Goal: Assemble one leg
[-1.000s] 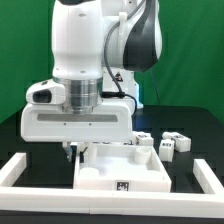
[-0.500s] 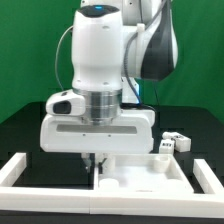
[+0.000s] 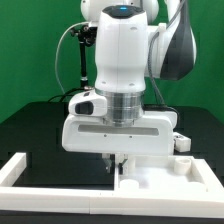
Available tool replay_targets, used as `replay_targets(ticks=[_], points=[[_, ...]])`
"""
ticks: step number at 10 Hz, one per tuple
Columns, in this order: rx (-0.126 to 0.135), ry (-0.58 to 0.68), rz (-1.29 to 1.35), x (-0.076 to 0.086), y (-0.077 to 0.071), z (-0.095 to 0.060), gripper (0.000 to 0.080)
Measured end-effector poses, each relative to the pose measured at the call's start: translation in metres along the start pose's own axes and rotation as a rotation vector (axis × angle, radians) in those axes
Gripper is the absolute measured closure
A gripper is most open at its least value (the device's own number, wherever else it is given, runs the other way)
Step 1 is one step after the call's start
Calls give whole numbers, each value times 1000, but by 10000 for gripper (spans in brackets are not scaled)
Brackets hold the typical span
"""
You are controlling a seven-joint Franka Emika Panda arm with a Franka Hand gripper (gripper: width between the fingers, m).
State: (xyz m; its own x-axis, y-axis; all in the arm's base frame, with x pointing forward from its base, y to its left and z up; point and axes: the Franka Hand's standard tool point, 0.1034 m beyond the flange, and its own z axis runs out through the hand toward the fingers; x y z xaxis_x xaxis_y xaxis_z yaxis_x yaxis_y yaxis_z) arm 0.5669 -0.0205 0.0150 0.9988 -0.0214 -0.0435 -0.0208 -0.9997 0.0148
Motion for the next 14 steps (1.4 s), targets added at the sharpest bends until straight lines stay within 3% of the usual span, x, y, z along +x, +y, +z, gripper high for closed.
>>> replay_targets(ticks=[2,3,6,7,8,10,13,14], points=[[0,0,-5,0,1,0,745],[0,-1,-5,0,1,0,651],[0,-1,-5,-1,1,1,234],[0,-1,-5,-1,1,1,234],[1,0,-5,0,1,0,164],[30,-61,-25,-13,-6,-21,154],[36,27,-95,-33,-46,-42,151],[36,36,-99,-33,-48,-45,151]])
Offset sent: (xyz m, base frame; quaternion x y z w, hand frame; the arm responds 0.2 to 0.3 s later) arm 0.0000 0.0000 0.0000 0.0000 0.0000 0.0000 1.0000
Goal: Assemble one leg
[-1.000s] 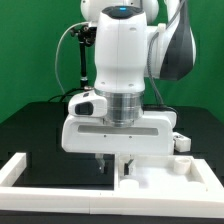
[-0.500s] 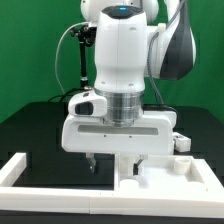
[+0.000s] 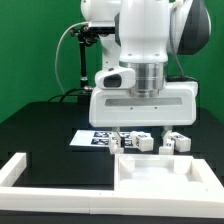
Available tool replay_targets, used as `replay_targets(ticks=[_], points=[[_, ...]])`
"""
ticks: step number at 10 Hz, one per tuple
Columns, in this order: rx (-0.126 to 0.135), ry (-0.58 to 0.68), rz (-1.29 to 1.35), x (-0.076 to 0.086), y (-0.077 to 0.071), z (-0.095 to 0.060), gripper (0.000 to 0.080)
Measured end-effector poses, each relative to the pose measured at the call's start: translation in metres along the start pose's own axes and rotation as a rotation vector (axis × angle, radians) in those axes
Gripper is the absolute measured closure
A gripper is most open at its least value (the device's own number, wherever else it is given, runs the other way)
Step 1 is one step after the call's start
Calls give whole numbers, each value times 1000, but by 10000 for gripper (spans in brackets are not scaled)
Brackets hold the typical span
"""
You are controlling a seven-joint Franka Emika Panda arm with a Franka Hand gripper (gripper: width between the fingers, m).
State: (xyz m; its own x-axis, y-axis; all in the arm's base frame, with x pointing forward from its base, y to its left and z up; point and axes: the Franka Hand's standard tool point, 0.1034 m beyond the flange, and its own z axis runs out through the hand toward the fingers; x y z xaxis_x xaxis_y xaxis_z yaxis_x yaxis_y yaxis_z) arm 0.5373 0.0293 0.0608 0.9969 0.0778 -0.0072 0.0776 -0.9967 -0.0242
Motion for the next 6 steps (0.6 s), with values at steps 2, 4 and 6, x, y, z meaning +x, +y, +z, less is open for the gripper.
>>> replay_targets(ticks=[2,4,6], points=[[0,-6,6,-1,2,3,151],[5,-54,101,-9,-14,5,151],[4,-179,189,-30,-55,16,151]])
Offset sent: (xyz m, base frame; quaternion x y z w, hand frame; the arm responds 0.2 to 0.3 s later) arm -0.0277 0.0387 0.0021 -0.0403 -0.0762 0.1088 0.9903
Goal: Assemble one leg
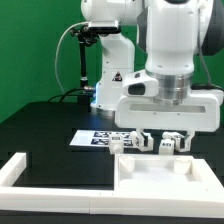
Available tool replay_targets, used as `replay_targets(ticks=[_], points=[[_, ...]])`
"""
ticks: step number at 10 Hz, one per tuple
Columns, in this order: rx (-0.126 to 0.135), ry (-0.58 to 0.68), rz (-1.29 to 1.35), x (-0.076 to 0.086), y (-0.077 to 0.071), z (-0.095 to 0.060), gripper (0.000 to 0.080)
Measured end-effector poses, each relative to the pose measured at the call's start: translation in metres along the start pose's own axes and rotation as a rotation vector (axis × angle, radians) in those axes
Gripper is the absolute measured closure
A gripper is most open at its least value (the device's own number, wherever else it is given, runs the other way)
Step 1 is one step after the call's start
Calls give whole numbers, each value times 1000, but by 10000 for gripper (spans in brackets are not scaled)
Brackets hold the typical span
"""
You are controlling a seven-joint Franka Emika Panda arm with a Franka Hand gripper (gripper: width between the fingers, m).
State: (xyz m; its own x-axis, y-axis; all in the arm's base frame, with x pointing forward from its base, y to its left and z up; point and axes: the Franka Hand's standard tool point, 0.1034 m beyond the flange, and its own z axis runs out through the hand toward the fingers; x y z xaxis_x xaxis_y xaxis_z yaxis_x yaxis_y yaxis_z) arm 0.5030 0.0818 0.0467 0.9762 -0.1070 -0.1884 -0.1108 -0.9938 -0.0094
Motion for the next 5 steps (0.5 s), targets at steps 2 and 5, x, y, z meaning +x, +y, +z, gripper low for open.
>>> replay_targets(ticks=[2,5], points=[[-13,-192,34,-6,-10,-7,151],[-25,-356,31,-4,0,-4,151]])
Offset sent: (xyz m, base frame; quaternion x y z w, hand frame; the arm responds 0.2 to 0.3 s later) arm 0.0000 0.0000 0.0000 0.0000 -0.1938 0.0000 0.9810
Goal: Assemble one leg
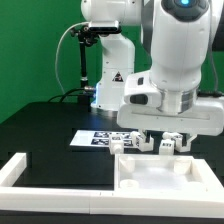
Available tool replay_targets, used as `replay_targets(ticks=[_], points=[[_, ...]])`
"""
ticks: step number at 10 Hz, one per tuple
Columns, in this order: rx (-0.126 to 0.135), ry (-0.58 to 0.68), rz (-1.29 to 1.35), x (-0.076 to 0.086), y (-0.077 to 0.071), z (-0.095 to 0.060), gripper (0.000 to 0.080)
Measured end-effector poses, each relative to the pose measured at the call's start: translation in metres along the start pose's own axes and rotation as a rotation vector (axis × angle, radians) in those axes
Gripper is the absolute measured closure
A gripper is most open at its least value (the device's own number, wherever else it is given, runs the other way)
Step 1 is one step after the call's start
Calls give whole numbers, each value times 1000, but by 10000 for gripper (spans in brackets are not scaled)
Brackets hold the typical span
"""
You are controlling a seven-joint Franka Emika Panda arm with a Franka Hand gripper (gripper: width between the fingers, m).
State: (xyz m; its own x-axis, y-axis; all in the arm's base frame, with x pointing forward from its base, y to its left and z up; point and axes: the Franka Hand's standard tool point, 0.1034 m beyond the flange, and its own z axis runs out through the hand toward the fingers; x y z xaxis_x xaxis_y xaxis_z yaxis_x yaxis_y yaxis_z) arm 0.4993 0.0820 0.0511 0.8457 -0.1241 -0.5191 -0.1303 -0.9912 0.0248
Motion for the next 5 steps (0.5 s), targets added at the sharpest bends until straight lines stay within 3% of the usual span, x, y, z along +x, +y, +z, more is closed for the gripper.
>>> replay_targets(ticks=[1,2,4,5], points=[[16,-75,17,-4,2,2,151],[63,-173,51,-8,5,5,151],[129,-224,94,-9,8,6,151],[120,-212,92,-6,9,6,151]])
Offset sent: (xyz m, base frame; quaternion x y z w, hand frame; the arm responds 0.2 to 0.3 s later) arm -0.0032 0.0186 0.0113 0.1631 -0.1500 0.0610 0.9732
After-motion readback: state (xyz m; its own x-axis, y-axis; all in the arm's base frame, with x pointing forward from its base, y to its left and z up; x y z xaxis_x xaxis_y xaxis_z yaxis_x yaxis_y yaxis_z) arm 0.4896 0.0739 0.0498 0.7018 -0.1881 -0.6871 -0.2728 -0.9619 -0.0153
